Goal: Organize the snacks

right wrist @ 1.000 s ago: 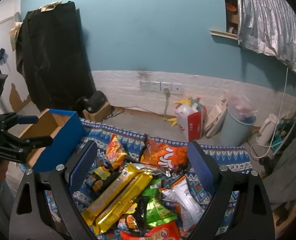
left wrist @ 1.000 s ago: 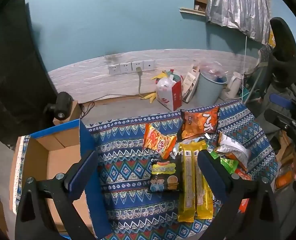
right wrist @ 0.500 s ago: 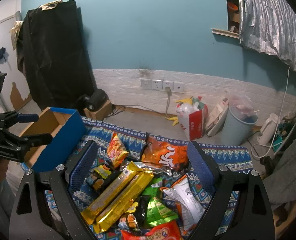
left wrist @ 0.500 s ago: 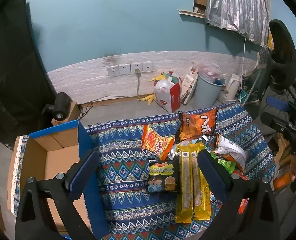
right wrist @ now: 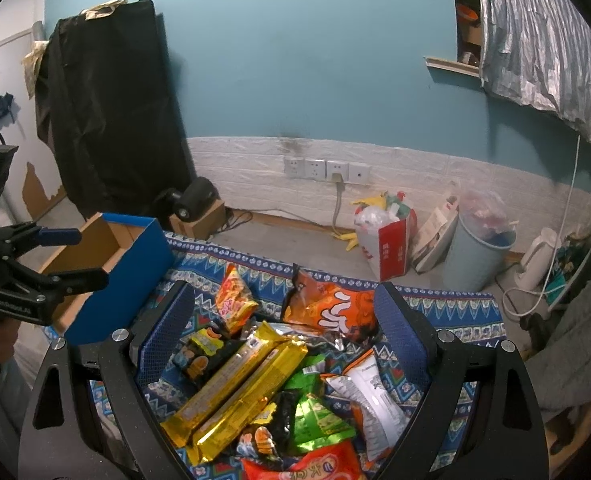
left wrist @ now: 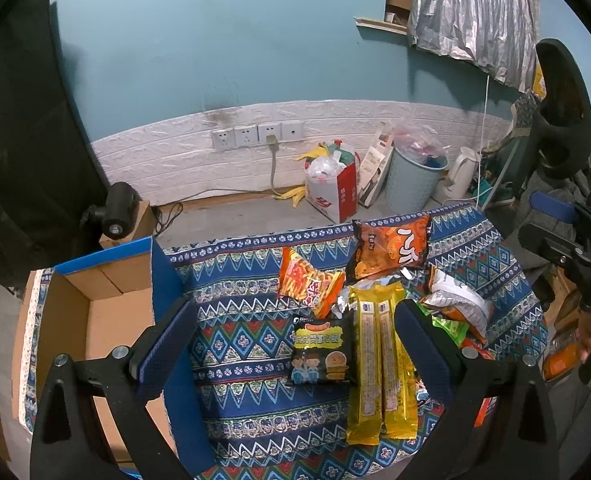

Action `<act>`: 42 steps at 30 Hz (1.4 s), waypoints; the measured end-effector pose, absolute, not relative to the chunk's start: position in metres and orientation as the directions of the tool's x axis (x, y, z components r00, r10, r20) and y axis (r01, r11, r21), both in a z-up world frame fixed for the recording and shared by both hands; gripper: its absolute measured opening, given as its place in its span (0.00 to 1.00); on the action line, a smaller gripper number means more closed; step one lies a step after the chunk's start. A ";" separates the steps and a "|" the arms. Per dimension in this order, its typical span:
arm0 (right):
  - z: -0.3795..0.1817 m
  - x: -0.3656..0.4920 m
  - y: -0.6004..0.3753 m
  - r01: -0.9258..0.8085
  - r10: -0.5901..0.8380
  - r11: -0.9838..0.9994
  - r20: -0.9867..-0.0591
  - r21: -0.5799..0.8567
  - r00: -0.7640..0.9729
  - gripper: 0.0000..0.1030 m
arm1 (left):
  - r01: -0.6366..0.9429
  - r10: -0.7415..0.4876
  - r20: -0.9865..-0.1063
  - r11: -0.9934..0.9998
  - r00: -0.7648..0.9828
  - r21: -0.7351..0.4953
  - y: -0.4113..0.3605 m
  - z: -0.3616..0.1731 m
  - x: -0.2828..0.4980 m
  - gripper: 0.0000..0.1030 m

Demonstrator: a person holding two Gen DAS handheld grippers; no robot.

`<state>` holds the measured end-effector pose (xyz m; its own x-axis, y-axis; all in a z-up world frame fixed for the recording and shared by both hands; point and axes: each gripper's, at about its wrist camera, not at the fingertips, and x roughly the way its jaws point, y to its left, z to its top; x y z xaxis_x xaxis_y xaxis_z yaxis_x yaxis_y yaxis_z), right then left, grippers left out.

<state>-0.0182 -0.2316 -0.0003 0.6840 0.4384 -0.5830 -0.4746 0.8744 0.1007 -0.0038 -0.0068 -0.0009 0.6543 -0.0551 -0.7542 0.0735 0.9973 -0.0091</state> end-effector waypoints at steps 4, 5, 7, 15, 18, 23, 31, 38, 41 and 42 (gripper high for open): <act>-0.001 -0.018 -0.233 -0.476 0.438 0.874 -0.586 0.101 0.681 0.87 | 0.076 -0.056 -0.757 0.997 0.652 -0.008 -0.008 -0.002 -0.005 0.98; -0.001 -0.017 -0.232 -0.475 0.438 0.874 -0.588 0.101 0.681 0.87 | 0.076 -0.056 -0.757 0.997 0.651 -0.009 -0.008 -0.001 -0.005 0.98; -0.001 -0.017 -0.232 -0.476 0.438 0.874 -0.588 0.100 0.680 0.87 | 0.075 -0.058 -0.757 0.997 0.651 -0.012 -0.009 -0.001 -0.005 0.98; -0.002 -0.018 -0.232 -0.476 0.438 0.874 -0.589 0.102 0.679 0.87 | 0.076 -0.064 -0.760 0.997 0.647 -0.019 -0.010 -0.003 -0.005 0.97; -0.003 -0.017 -0.233 -0.474 0.436 0.875 -0.591 0.102 0.678 0.87 | 0.078 -0.066 -0.761 0.997 0.646 -0.020 -0.010 -0.004 -0.005 0.97; -0.003 -0.017 -0.233 -0.474 0.436 0.875 -0.593 0.102 0.677 0.87 | 0.081 -0.069 -0.764 0.996 0.641 -0.022 -0.009 -0.005 -0.005 0.97; -0.003 -0.017 -0.232 -0.474 0.436 0.874 -0.593 0.101 0.677 0.87 | 0.086 -0.074 -0.765 0.996 0.639 -0.025 -0.009 -0.005 -0.004 0.98; -0.003 -0.018 -0.232 -0.475 0.437 0.874 -0.591 0.100 0.678 0.87 | 0.088 -0.076 -0.766 0.996 0.639 -0.025 -0.010 -0.005 -0.005 0.97; -0.003 -0.018 -0.232 -0.477 0.436 0.874 -0.591 0.098 0.678 0.87 | 0.091 -0.078 -0.767 0.995 0.637 -0.026 -0.011 -0.005 -0.006 0.98; -0.003 -0.018 -0.232 -0.477 0.437 0.873 -0.591 0.099 0.678 0.87 | 0.092 -0.079 -0.767 0.995 0.637 -0.026 -0.011 -0.005 -0.006 0.98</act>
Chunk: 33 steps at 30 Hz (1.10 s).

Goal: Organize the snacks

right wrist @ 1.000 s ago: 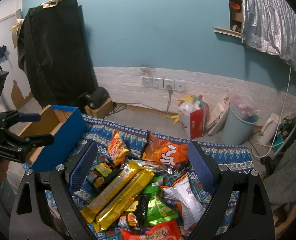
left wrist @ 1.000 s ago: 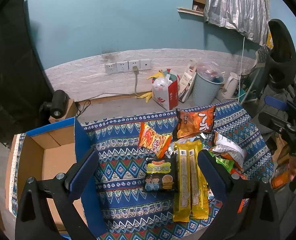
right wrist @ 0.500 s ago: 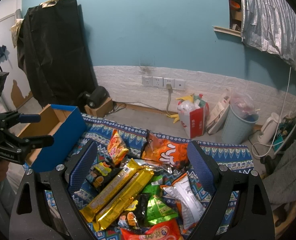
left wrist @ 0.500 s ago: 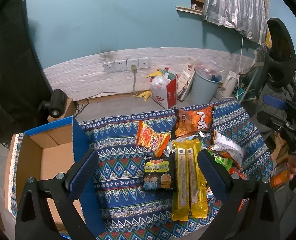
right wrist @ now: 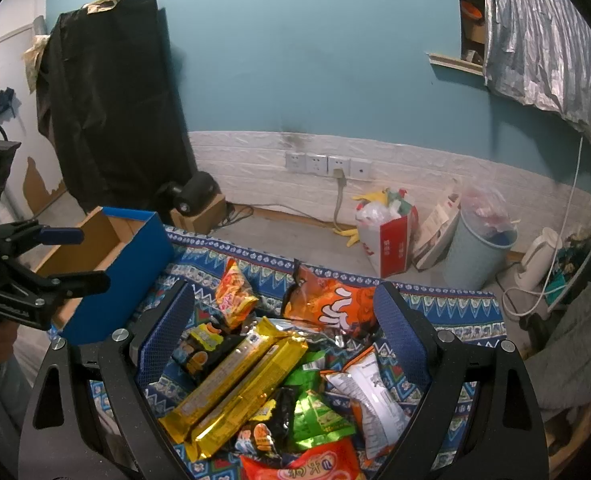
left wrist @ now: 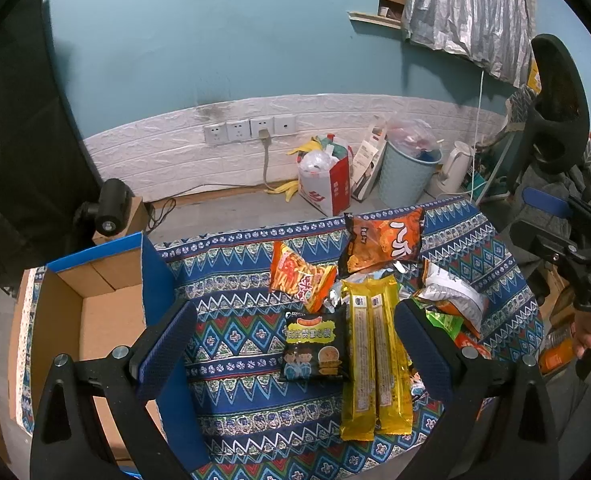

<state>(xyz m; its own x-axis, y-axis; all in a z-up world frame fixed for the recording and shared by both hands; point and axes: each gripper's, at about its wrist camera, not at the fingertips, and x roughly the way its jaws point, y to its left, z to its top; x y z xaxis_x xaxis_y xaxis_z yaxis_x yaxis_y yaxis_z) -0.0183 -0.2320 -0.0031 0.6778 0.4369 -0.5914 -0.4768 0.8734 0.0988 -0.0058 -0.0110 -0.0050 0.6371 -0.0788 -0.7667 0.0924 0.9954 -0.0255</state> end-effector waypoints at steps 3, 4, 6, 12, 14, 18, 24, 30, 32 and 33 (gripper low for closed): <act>-0.004 -0.019 -0.233 -0.476 0.435 0.874 -0.595 0.098 0.676 0.87 | 0.095 -0.081 -0.768 0.995 0.635 -0.026 -0.010 -0.005 -0.005 0.97; -0.004 -0.018 -0.232 -0.476 0.435 0.874 -0.597 0.098 0.675 0.87 | 0.095 -0.082 -0.768 0.995 0.635 -0.027 -0.011 -0.005 -0.005 0.97; -0.004 -0.018 -0.233 -0.476 0.434 0.874 -0.598 0.098 0.674 0.87 | 0.095 -0.080 -0.768 0.995 0.635 -0.026 -0.011 -0.005 -0.005 0.98; -0.004 -0.018 -0.233 -0.475 0.432 0.875 -0.599 0.095 0.674 0.87 | 0.097 -0.083 -0.768 0.995 0.635 -0.027 -0.011 -0.005 -0.006 0.98; -0.003 -0.017 -0.233 -0.476 0.431 0.875 -0.602 0.095 0.672 0.87 | 0.097 -0.084 -0.769 0.995 0.634 -0.029 -0.011 -0.005 -0.005 0.98; -0.003 -0.016 -0.234 -0.475 0.428 0.875 -0.605 0.092 0.672 0.87 | 0.097 -0.085 -0.769 0.995 0.633 -0.030 -0.012 -0.005 -0.006 0.98; -0.003 -0.016 -0.234 -0.475 0.429 0.875 -0.604 0.093 0.671 0.87 | 0.101 -0.085 -0.771 0.994 0.631 -0.027 -0.012 -0.006 -0.007 0.98; -0.003 -0.015 -0.235 -0.473 0.427 0.876 -0.606 0.093 0.672 0.87 | 0.109 -0.086 -0.776 0.994 0.625 -0.022 -0.013 -0.008 -0.004 0.98; -0.003 -0.014 -0.237 -0.471 0.425 0.877 -0.607 0.093 0.671 0.87 | 0.111 -0.086 -0.777 0.994 0.624 -0.021 -0.013 -0.008 -0.003 0.97; -0.003 -0.014 -0.238 -0.470 0.424 0.878 -0.608 0.093 0.672 0.87 | 0.111 -0.086 -0.777 0.994 0.624 -0.021 -0.014 -0.008 -0.003 0.98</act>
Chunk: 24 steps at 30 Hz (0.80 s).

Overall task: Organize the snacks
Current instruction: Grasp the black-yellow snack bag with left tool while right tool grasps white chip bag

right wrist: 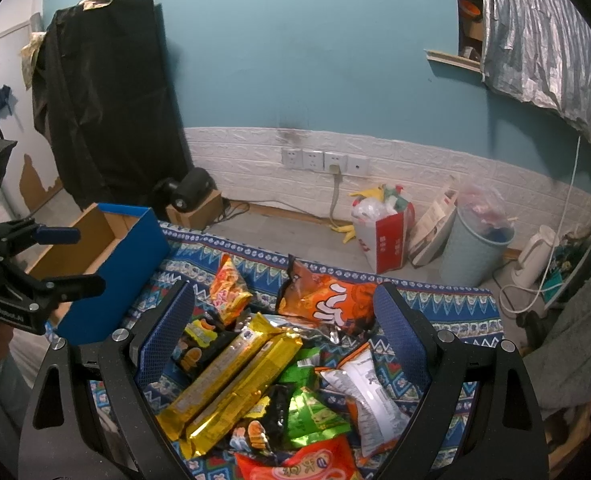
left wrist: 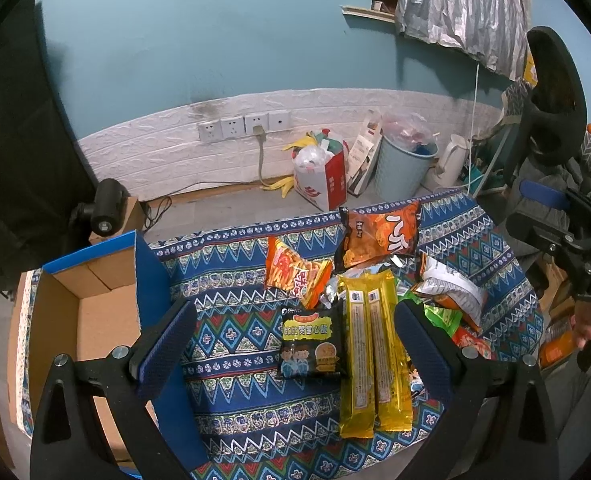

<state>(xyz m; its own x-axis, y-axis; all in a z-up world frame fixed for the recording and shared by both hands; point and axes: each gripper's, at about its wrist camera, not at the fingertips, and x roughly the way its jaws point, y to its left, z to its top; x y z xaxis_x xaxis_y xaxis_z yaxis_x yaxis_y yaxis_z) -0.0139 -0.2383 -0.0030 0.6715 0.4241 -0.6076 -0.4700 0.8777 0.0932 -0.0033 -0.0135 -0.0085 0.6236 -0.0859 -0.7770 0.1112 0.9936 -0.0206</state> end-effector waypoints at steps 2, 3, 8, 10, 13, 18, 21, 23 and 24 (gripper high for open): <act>-0.003 -0.013 -0.239 -0.468 0.421 0.879 -0.611 0.091 0.671 0.87 | 0.112 -0.084 -0.778 0.994 0.622 -0.017 -0.014 -0.010 -0.003 0.97; -0.003 -0.012 -0.240 -0.467 0.419 0.880 -0.612 0.090 0.671 0.87 | 0.112 -0.082 -0.780 0.994 0.621 -0.015 -0.014 -0.011 -0.002 0.98; -0.008 -0.007 -0.243 -0.456 0.402 0.886 -0.630 0.084 0.665 0.87 | 0.112 -0.068 -0.796 0.994 0.602 0.000 -0.017 -0.021 0.005 0.98; -0.011 -0.004 -0.245 -0.452 0.396 0.888 -0.637 0.083 0.662 0.87 | 0.112 -0.063 -0.800 0.994 0.596 0.005 -0.017 -0.025 0.007 0.97; -0.017 0.001 -0.249 -0.445 0.388 0.891 -0.648 0.084 0.655 0.87 | 0.111 -0.058 -0.809 0.994 0.585 0.008 -0.015 -0.032 0.010 0.98; -0.029 0.011 -0.255 -0.437 0.375 0.895 -0.676 0.087 0.634 0.87 | 0.123 -0.058 -0.831 0.992 0.553 0.013 -0.017 -0.047 0.019 0.98; -0.039 0.018 -0.258 -0.430 0.353 0.900 -0.695 0.069 0.627 0.87 | 0.128 -0.065 -0.855 0.992 0.514 0.001 -0.018 -0.063 0.027 0.98; -0.048 0.025 -0.260 -0.424 0.337 0.903 -0.713 0.061 0.615 0.87 | 0.127 -0.063 -0.869 0.992 0.490 0.000 -0.018 -0.075 0.032 0.98; -0.053 0.029 -0.262 -0.421 0.330 0.905 -0.722 0.060 0.608 0.87 | 0.125 -0.058 -0.877 0.992 0.478 0.003 -0.018 -0.082 0.035 0.98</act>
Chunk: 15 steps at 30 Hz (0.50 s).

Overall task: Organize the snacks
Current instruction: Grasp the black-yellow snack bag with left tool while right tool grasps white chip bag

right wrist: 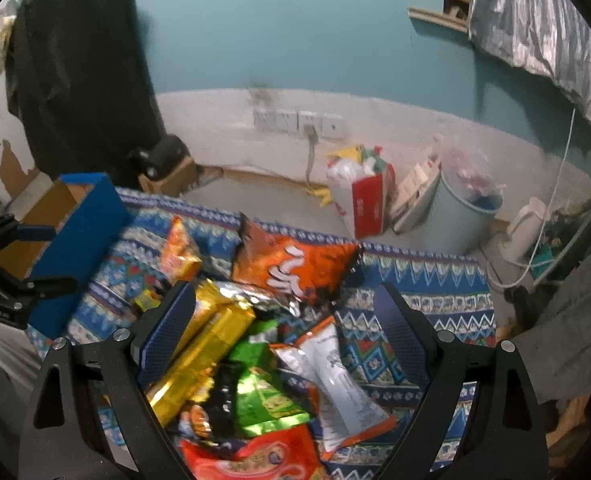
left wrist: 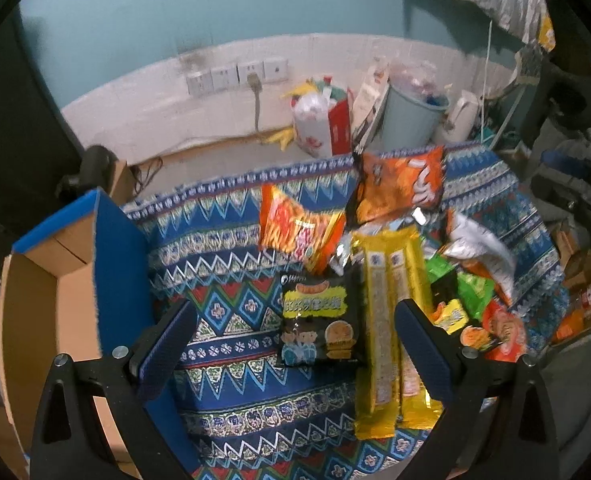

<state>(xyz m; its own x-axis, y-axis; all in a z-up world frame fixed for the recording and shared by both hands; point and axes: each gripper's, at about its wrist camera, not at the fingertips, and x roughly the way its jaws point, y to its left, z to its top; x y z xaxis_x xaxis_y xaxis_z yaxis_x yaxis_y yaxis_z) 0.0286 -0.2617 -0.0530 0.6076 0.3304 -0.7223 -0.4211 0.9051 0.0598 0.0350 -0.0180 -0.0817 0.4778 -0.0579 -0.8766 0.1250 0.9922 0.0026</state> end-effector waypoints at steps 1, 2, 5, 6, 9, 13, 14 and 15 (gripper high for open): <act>-0.058 0.033 -0.263 -0.416 0.323 0.907 -0.732 0.059 0.600 0.87 | 0.124 -0.055 -0.883 0.992 0.465 0.004 -0.018 -0.088 0.038 0.98; -0.065 0.037 -0.264 -0.414 0.317 0.909 -0.742 0.058 0.591 0.87 | 0.125 -0.056 -0.892 0.992 0.449 0.000 -0.019 -0.096 0.041 0.97; -0.083 0.045 -0.267 -0.412 0.303 0.909 -0.769 0.057 0.563 0.87 | 0.119 -0.069 -0.913 0.993 0.403 -0.022 -0.019 -0.115 0.050 0.98; -0.089 0.047 -0.268 -0.415 0.301 0.908 -0.778 0.057 0.551 0.87 | 0.116 -0.076 -0.918 0.993 0.390 -0.033 -0.020 -0.120 0.053 0.98; -0.110 0.053 -0.272 -0.424 0.292 0.904 -0.808 0.058 0.512 0.87 | 0.104 -0.089 -0.934 0.993 0.347 -0.056 -0.020 -0.140 0.060 0.98; -0.138 0.059 -0.279 -0.435 0.276 0.898 -0.844 0.058 0.459 0.87 | 0.099 -0.107 -0.947 0.992 0.304 -0.080 -0.023 -0.160 0.068 0.98; -0.143 0.058 -0.280 -0.437 0.275 0.898 -0.849 0.058 0.451 0.87 | 0.100 -0.108 -0.950 0.992 0.294 -0.082 -0.024 -0.164 0.070 0.98; -0.147 0.059 -0.281 -0.439 0.273 0.897 -0.854 0.059 0.442 0.87 | 0.100 -0.106 -0.952 0.992 0.286 -0.080 -0.025 -0.168 0.072 0.98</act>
<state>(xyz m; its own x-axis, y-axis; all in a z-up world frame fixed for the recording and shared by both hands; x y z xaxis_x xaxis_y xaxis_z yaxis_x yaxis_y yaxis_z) 0.0591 -0.2814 -0.1468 0.4421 0.2728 -0.8544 -0.4386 0.8967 0.0594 0.0717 -0.0247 -0.1679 0.2857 -0.1057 -0.9525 0.1003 0.9917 -0.0800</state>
